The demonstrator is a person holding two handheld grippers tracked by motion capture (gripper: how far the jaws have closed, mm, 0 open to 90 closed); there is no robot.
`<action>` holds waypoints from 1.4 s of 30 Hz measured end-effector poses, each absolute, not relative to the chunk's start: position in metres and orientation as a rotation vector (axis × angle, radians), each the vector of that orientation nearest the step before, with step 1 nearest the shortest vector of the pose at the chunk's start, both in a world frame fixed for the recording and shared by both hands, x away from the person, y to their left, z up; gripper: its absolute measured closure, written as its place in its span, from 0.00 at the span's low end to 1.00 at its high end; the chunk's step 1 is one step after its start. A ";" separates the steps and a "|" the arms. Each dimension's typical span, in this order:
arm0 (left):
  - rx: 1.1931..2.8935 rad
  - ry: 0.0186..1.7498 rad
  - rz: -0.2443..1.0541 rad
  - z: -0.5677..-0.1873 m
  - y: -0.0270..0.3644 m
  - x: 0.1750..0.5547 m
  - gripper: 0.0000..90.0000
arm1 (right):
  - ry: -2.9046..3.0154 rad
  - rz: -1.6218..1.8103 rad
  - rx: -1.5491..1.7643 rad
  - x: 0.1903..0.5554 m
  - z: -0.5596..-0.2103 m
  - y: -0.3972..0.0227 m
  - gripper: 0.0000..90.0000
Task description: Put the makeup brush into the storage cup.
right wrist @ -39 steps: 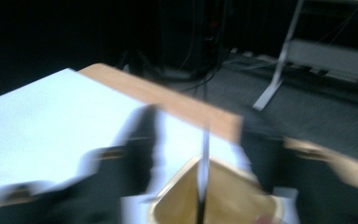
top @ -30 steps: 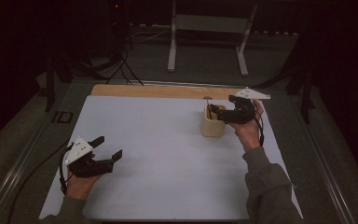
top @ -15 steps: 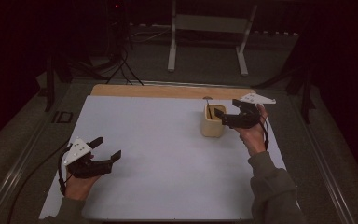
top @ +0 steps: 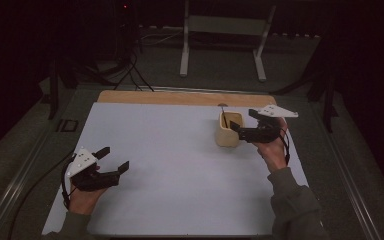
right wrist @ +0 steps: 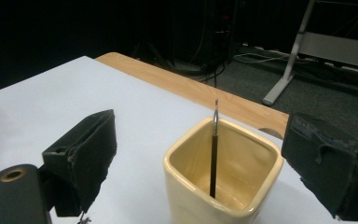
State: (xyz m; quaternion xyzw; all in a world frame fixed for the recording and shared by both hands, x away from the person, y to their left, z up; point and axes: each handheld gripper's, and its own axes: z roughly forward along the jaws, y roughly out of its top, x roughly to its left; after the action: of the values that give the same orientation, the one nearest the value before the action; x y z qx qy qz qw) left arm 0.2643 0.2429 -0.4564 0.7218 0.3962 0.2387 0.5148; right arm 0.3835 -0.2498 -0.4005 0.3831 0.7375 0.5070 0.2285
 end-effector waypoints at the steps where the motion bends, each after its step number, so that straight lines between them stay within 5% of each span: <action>1: 1.735 0.952 0.574 -0.456 0.243 0.264 0.17 | 2.034 1.397 1.047 0.382 -0.401 -0.250 0.11; 42: 1.706 0.978 0.561 -0.456 0.255 0.258 0.12 | 1.990 1.482 1.044 0.314 -0.438 -0.285 0.11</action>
State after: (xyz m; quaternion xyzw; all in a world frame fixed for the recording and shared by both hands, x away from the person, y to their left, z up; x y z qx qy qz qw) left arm 0.2577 0.2555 -0.4562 0.7120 0.4083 0.2340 0.5212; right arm 0.3143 -0.2847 -0.4378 0.3781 0.7207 0.5367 0.2228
